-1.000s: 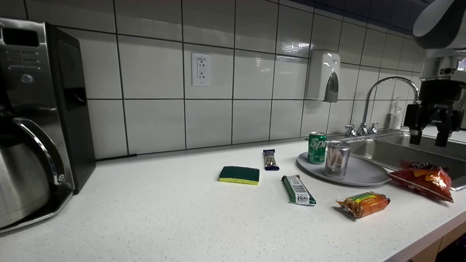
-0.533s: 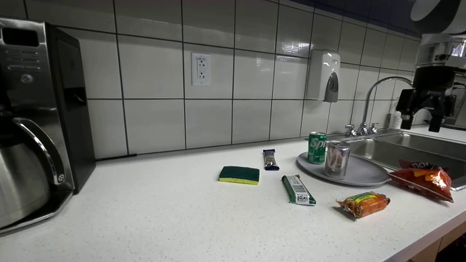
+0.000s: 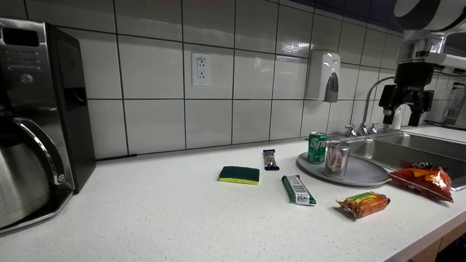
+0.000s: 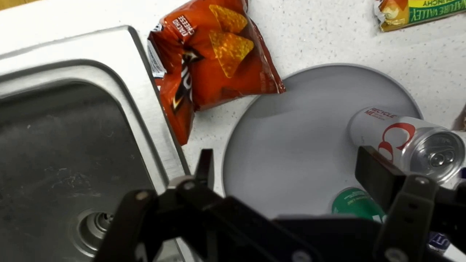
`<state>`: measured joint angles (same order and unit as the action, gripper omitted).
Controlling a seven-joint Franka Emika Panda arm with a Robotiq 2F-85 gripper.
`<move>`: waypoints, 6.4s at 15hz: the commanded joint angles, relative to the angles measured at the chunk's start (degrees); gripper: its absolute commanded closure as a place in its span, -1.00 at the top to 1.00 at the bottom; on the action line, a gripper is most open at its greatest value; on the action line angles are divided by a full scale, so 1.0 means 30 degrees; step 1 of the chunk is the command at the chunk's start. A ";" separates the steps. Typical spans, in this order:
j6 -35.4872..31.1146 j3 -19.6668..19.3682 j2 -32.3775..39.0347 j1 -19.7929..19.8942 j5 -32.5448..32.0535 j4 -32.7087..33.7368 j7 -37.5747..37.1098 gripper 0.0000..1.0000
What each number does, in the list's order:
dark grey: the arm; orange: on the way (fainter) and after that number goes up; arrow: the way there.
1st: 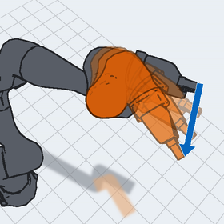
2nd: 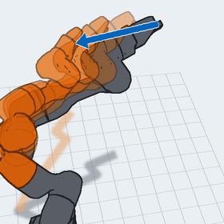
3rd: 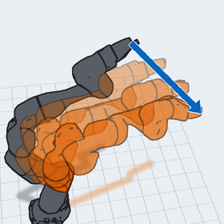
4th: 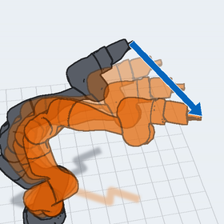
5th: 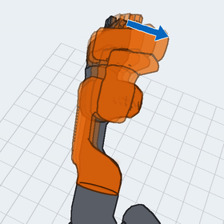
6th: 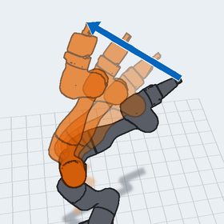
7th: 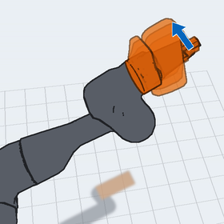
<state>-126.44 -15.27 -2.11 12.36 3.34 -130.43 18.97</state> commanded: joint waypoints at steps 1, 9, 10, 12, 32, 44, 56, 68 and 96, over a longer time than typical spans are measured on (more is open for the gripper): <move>0.0698 0.0496 0.0610 -0.0246 0.0387 0.0989 0.0041 1.00; 0.0688 0.1541 0.1982 -0.0872 0.0522 0.2008 0.0202 1.00; 0.0717 0.1680 0.2158 -0.0936 0.0581 0.2148 0.0248 1.00; 0.0745 0.2009 0.2475 -0.1086 0.0679 0.2403 0.0289 1.00; 0.1527 0.3469 0.3017 -0.1950 0.0460 0.2577 0.0004 1.00; 0.0739 0.3489 0.3384 -0.1963 0.0355 0.2520 0.0135 1.00; -0.1438 0.3879 0.4994 -0.2118 -0.0270 0.2689 0.0290 1.00; -0.1671 0.4108 0.5027 -0.2237 -0.1591 0.2143 0.0255 1.00; -0.1053 0.4273 0.3693 -0.2327 -0.1683 0.1485 0.0535 -0.23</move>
<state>-130.67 -3.28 12.53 5.09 -2.27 -124.96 19.38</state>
